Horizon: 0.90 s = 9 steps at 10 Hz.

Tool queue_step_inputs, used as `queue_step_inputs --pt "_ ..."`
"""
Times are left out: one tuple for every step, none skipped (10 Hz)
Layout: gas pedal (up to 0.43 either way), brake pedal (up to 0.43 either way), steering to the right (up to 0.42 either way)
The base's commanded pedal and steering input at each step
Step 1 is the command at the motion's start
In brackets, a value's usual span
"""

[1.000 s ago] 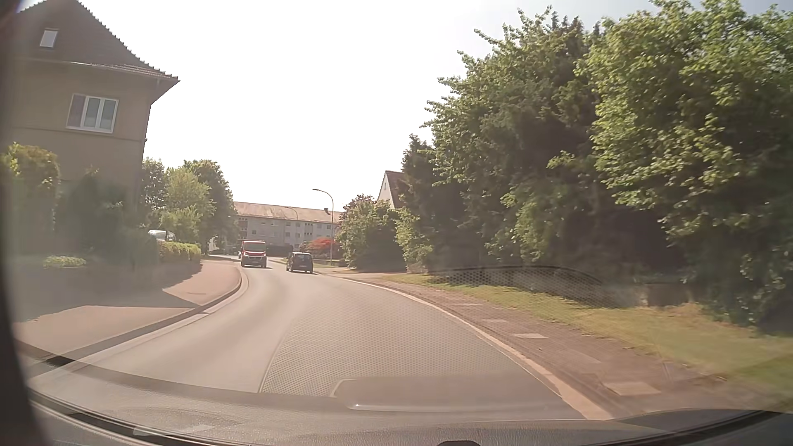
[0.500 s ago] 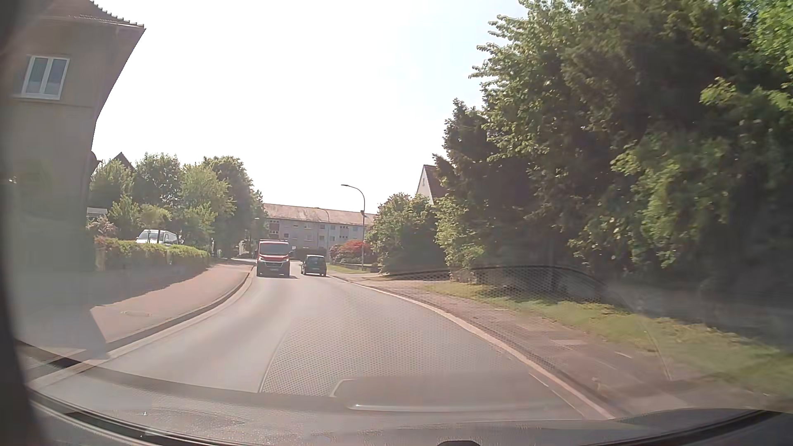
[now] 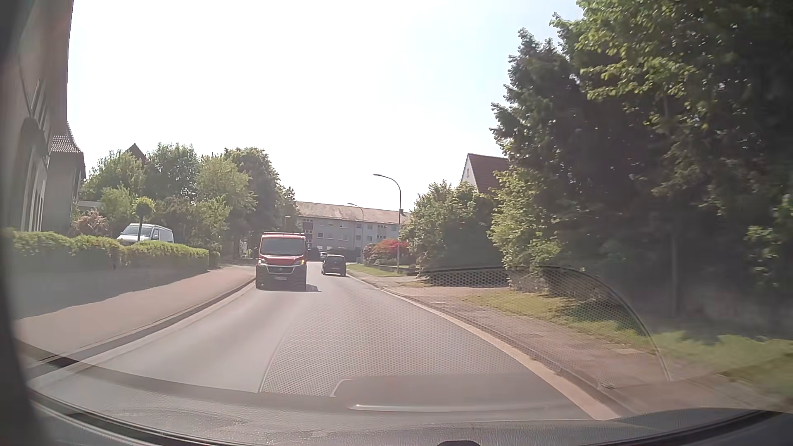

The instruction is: Follow the waypoints while adhering to traffic rules and regulations

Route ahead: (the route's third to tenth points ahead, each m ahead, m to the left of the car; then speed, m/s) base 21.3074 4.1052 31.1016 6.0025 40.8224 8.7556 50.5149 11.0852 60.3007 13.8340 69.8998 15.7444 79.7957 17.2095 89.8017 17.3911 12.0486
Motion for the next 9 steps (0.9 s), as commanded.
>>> queue_step_inputs --pt "0.197 0.0 -0.062" --pt "0.197 0.0 -0.062" --pt "0.197 0.0 -0.061" --pt "0.209 0.0 -0.06" --pt "0.209 0.0 -0.057" --pt "0.209 0.0 -0.053" --pt "0.209 0.0 -0.049" --pt "0.209 0.0 -0.048" --pt "0.197 0.0 -0.046"
